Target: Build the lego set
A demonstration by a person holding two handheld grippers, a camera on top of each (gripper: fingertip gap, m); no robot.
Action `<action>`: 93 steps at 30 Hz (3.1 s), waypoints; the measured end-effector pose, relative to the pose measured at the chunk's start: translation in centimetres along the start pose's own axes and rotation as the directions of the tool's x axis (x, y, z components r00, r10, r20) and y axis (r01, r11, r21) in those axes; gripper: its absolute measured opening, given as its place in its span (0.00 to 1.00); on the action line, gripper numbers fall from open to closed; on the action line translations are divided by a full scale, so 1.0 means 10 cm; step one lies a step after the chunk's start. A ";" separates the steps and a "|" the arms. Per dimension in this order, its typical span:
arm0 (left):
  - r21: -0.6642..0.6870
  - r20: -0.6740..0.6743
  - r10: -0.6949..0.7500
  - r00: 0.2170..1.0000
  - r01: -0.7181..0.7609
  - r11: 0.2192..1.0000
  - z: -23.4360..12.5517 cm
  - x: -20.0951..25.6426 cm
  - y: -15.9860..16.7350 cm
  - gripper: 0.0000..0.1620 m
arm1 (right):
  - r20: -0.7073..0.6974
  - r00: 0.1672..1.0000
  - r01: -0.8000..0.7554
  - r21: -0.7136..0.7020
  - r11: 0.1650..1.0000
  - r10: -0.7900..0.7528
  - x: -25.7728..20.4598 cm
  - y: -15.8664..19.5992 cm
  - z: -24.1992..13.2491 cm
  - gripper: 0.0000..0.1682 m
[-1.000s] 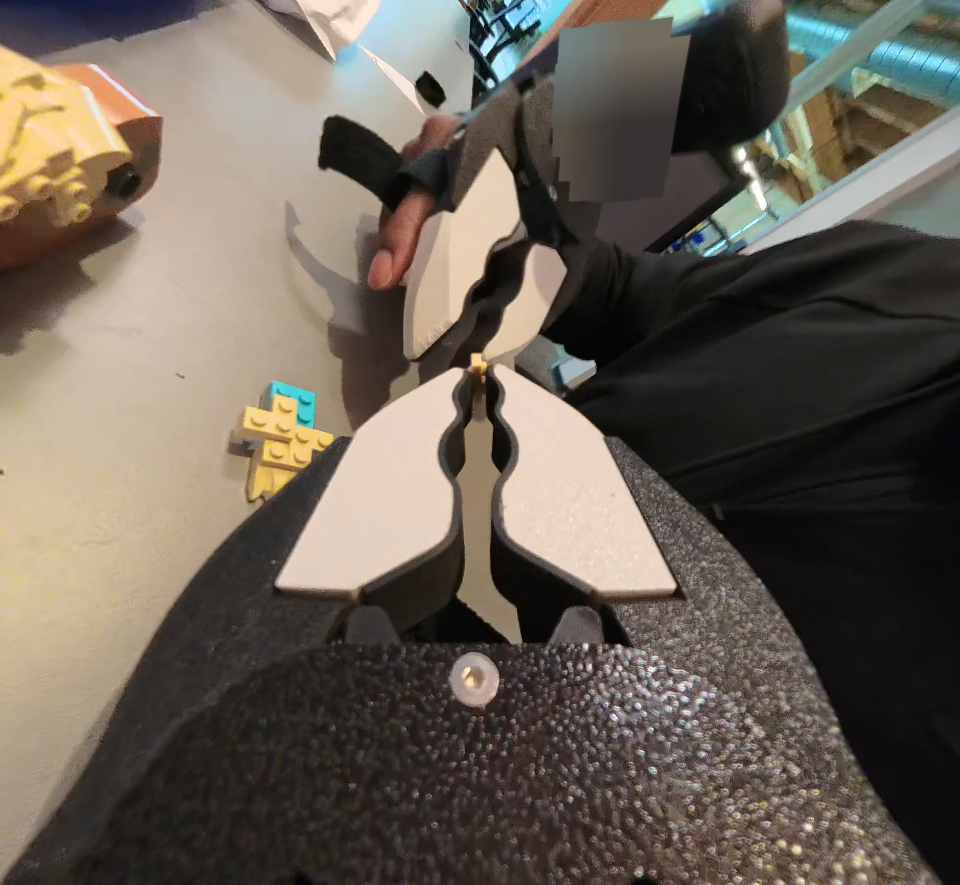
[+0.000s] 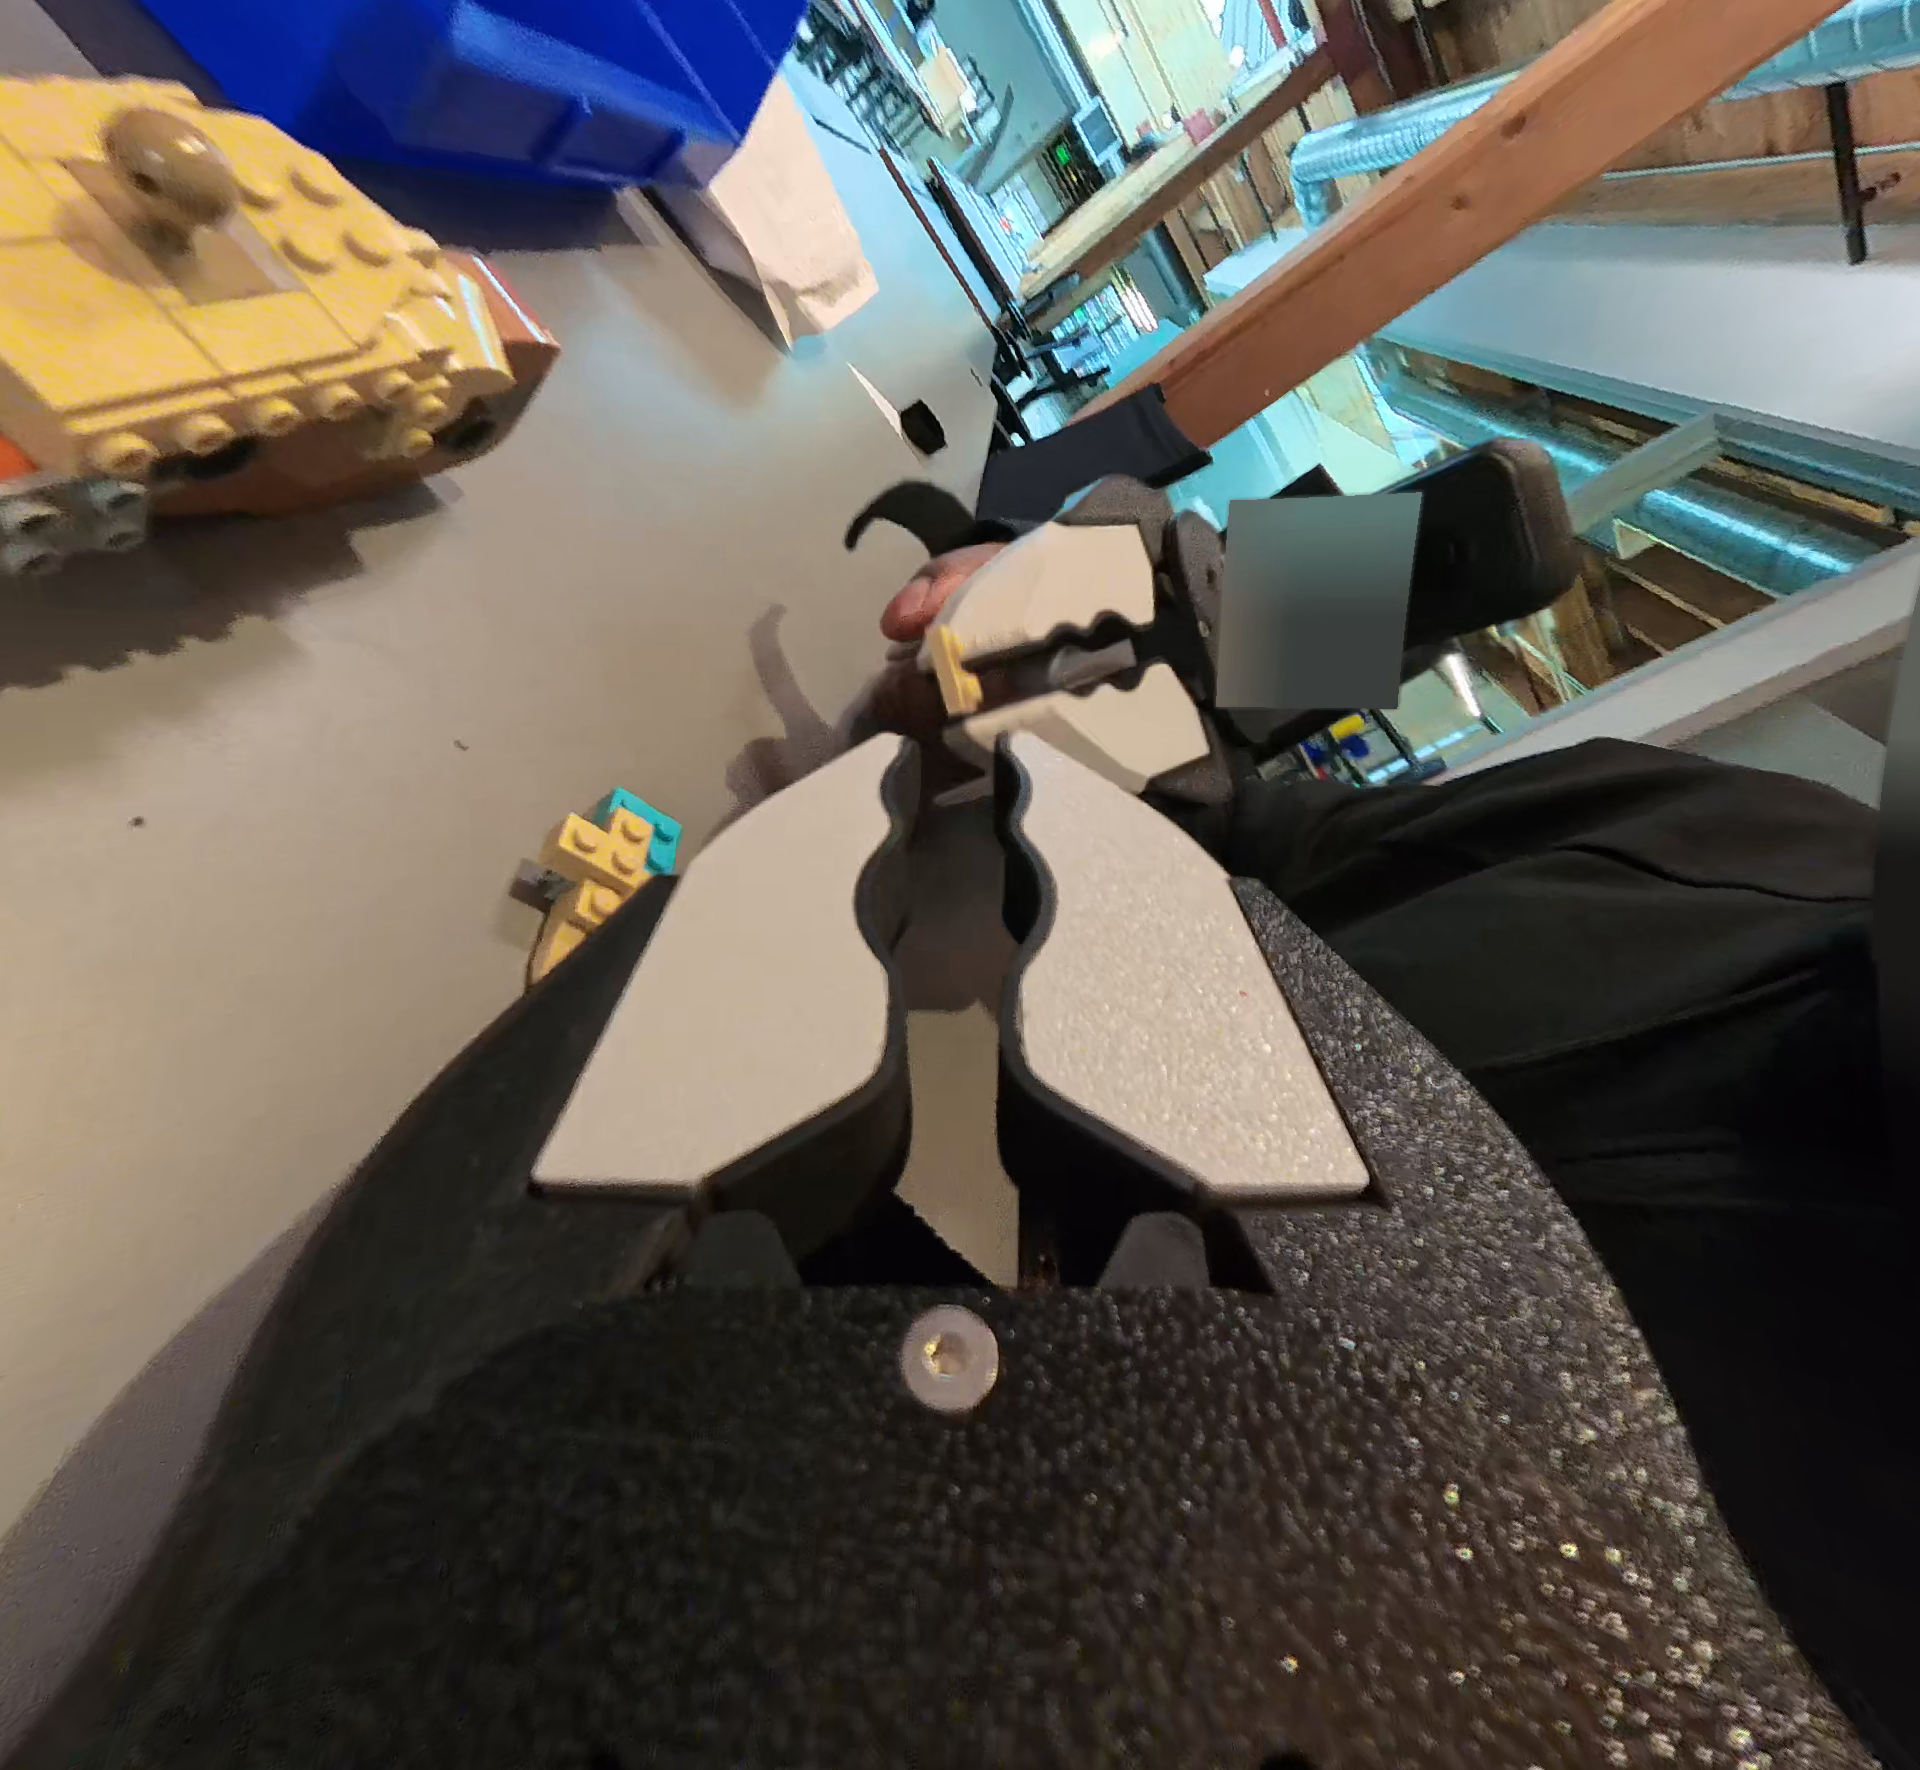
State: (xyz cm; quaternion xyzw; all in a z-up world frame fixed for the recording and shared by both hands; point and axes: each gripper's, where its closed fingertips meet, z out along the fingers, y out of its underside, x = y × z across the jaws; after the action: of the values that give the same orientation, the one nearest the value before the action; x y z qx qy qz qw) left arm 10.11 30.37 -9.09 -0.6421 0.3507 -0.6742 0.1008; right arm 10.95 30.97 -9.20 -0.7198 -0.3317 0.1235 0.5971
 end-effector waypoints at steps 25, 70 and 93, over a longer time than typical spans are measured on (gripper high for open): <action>-0.069 -0.097 -0.067 0.993 0.060 0.996 -0.04 0.18 0.11 0.03 | 0.117 0.986 0.107 0.086 0.991 -0.117 -0.18 -0.16 -0.11 0.18; -0.639 0.138 0.801 0.582 -0.565 0.521 -0.13 -0.68 0.33 0.10 | 0.401 0.901 0.205 -0.064 0.977 -0.163 -0.11 0.24 -0.01 0.05; -0.596 0.122 0.773 0.622 -0.577 0.559 -0.11 -0.59 0.33 0.10 | 0.382 0.912 0.252 -0.235 0.939 -0.149 -0.18 0.45 0.24 0.05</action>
State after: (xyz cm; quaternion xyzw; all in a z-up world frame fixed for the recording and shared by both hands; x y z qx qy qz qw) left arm 8.94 31.82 -15.71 -0.5699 0.7099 -0.3296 0.2504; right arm 9.68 31.39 -14.46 -0.7238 -0.5218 0.1423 0.4285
